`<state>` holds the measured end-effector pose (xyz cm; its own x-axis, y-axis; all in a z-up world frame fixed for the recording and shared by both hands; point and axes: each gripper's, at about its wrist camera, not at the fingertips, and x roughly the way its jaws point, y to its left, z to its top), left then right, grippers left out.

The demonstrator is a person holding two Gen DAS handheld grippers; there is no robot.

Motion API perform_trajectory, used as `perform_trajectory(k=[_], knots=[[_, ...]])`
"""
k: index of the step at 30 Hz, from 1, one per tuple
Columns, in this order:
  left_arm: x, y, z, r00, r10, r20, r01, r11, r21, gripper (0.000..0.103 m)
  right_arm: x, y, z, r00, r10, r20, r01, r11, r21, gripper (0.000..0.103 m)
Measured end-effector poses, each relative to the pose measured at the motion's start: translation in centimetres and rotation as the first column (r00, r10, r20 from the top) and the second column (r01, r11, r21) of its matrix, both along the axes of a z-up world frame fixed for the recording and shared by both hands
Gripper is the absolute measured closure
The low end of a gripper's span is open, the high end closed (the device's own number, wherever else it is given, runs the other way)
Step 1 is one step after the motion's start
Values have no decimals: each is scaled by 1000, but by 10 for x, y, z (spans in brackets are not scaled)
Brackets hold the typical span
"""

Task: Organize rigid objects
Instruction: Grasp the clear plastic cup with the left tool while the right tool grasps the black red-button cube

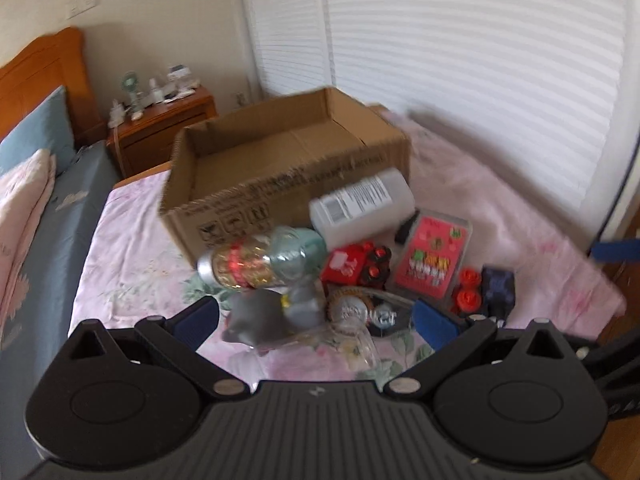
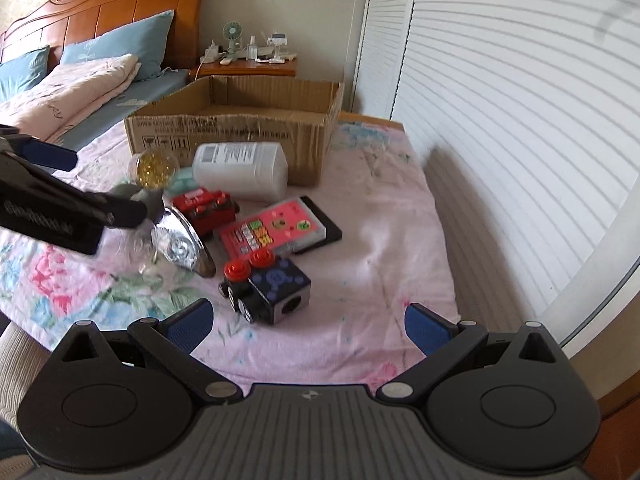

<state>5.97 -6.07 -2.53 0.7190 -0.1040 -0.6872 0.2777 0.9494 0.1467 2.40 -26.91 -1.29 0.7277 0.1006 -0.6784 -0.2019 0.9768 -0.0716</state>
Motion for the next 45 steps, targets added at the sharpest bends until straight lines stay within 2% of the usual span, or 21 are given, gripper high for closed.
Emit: perform_trajectory(k=[3,7,14,20,27,32,41,45], knots=[[2,-4,-14,1000,-12,3,12,998,54,1,3,-5,-6,1000,-2,-18,2,1000,25,0],[2,5,-25,1000,2,-16,-1,998,71,1,7,-7,-11,1000,2,-28,-1,999,36,0],[-13,34,-29,999,27,-26,-24,995,92,1,17,-2,-26,997,68,-46,-66,997,34,0],[-17,62,-37,993,95,-76,-94,995,24,1,29,6,-42,987,143,-78,-142,990,8,0],[-9,68,-55,986,98,-136,-101,995,-21,0,36,0,-45,969,237,-66,-235,972,32,0],[-3,78,-60,978,125,-170,-147,982,-123,1,39,-1,-45,961,272,-59,-270,962,35,0],[-4,80,-61,978,139,-157,-159,980,-123,0,59,3,-45,922,375,-98,-373,927,36,0],[-9,77,-58,981,113,-155,-129,987,-93,1,65,10,-44,902,419,-107,-419,908,22,0]])
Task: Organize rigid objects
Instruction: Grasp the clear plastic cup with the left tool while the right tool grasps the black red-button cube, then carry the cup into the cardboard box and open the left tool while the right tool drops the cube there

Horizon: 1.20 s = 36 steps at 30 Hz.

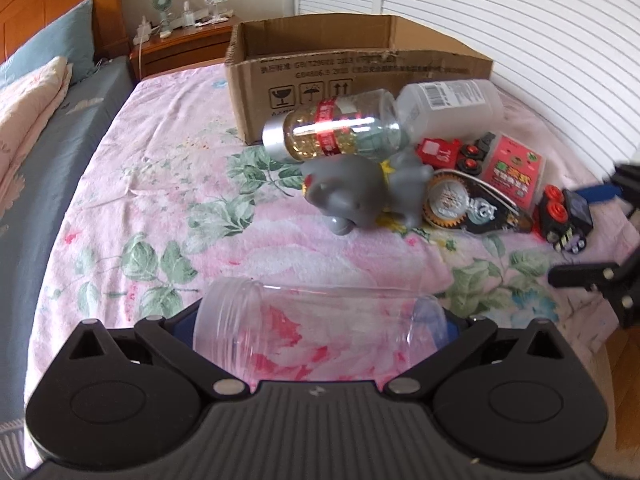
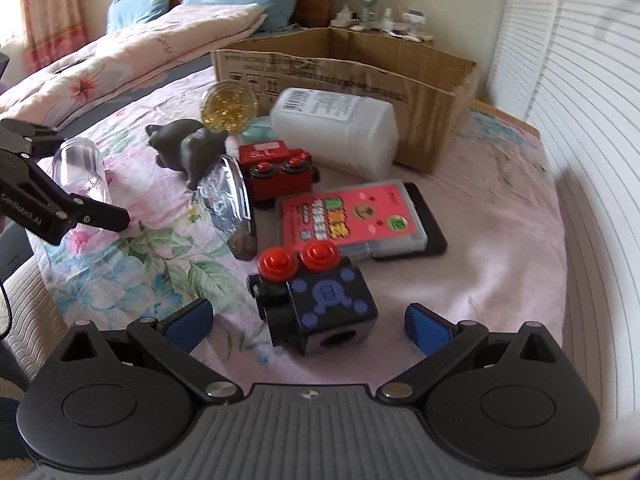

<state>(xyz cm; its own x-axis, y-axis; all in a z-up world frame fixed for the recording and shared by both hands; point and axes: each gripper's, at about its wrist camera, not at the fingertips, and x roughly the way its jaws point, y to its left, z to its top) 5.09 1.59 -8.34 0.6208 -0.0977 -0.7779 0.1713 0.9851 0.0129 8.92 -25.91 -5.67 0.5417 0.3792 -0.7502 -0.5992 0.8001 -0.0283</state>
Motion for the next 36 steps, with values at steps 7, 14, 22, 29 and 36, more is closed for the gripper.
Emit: perform_trajectory(k=[7,14,22,29,36], knots=[[-13,-4,7,998,-58,27,57,997,47,1,5,9,4,999,50,-3,-50,998,-34,0],[-23,-2,13,996,-71,44,69,996,57,3,0,13,10,997,79,3,-78,995,-58,12],[-24,1,17,996,-81,47,79,996,46,12,2,6,15,999,49,0,-49,997,-56,37],[-19,3,20,995,-92,33,91,995,35,12,3,5,19,1000,18,-25,-19,999,-48,46],[-6,4,42,990,-137,41,135,990,48,12,0,1,32,1000,-2,-24,1,999,-37,46]])
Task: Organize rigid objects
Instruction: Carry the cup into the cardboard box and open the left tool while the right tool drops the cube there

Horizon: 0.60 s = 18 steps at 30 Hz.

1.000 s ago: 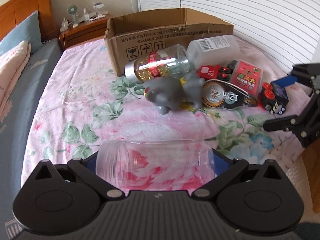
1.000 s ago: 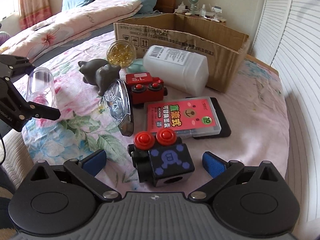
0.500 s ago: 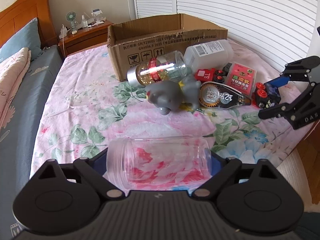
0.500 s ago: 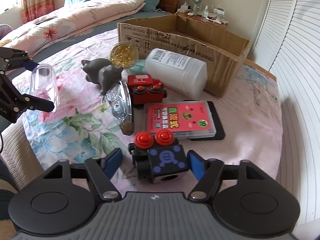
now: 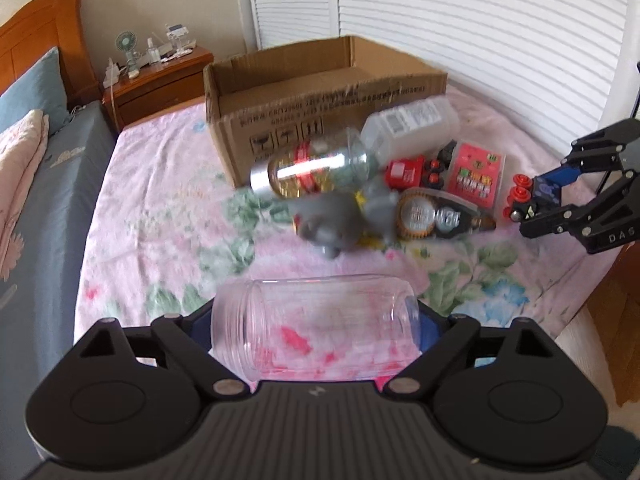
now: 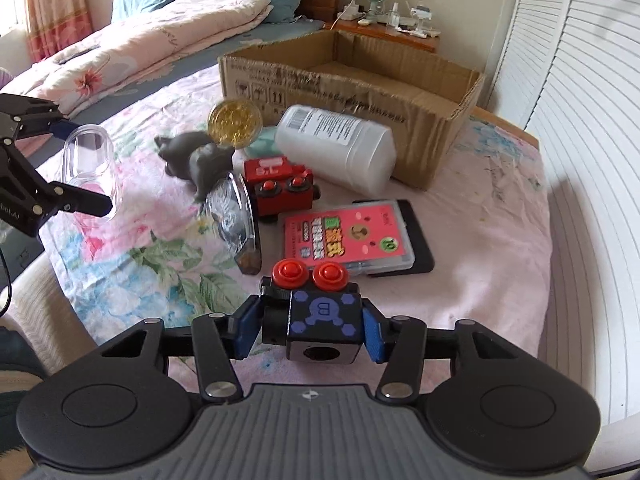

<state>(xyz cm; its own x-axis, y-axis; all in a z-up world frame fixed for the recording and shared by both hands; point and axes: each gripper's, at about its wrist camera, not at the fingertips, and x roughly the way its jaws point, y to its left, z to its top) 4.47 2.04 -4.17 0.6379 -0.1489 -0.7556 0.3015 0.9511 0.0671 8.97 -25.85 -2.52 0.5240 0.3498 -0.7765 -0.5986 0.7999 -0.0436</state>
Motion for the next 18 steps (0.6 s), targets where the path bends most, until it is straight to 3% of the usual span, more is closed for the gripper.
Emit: perform_trajectory(k=[5,12,18], knots=[[24,2,32,999,-27,23,27,1000,-11,12,2,-4,25,999,-16,35,15,1000,25,46],[88,-6,82,991,-55,125,57,998,-12,12,23,-3,72,993,-37,108,27,995,93,46],[161,-16,89,991,-35,133,34,999,15,12,52,9,100,983,-52,175,34,994,102,46]])
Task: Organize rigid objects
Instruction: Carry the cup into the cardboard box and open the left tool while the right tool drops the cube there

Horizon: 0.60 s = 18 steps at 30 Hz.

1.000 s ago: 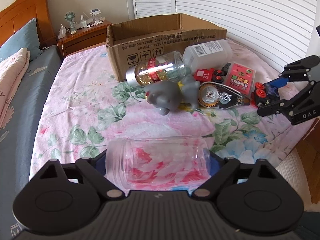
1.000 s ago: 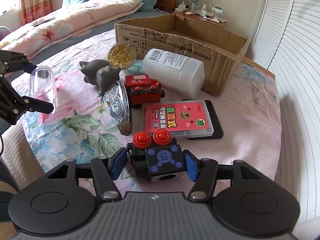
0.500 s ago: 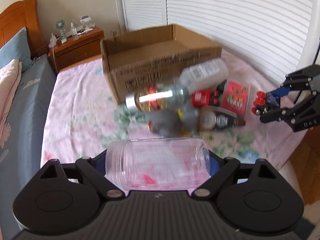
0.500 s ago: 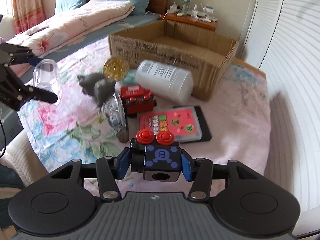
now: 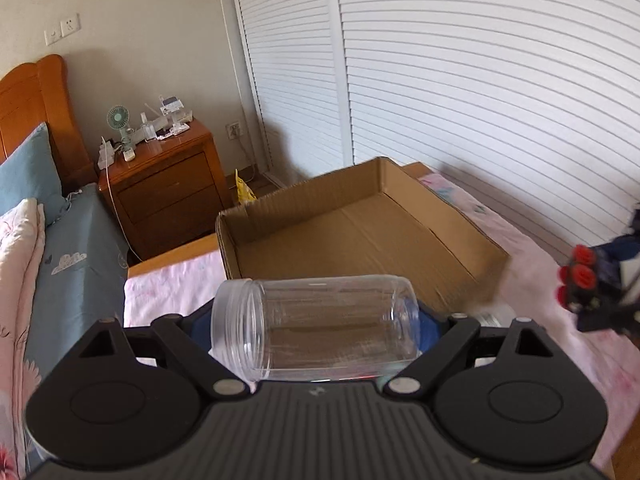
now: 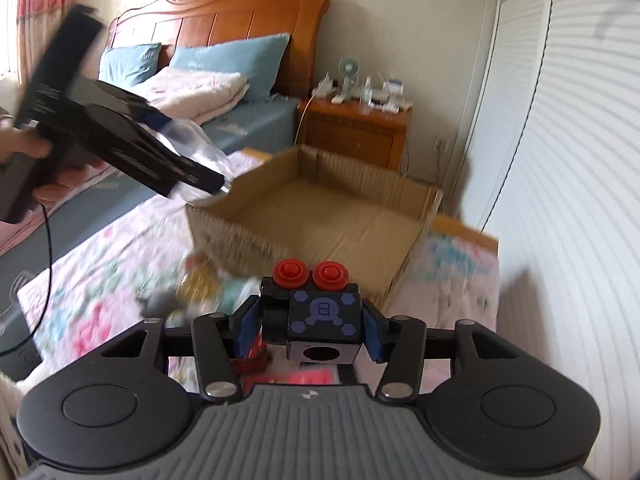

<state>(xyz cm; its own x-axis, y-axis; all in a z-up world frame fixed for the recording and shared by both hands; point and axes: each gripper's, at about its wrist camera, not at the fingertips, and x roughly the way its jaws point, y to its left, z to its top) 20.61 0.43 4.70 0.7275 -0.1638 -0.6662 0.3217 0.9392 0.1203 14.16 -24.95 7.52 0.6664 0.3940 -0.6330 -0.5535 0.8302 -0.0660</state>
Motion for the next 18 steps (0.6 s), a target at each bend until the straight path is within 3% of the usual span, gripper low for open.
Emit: perform_trajectory(k=[10,12,18], knots=[[72,-3,-26,998,54,-36,-53,998,30,9,42,17,7,1000,-14,-11,14,1000,2,46],[77,-1,-32,995,89,-53,-87,995,42,9,47,20,6,1000,-16,-19,16,1000,4,46],[61,12,-34,993,80,-86,-81,997,-6,9,62,27,0,998,-35,-47,36,999,5,46]])
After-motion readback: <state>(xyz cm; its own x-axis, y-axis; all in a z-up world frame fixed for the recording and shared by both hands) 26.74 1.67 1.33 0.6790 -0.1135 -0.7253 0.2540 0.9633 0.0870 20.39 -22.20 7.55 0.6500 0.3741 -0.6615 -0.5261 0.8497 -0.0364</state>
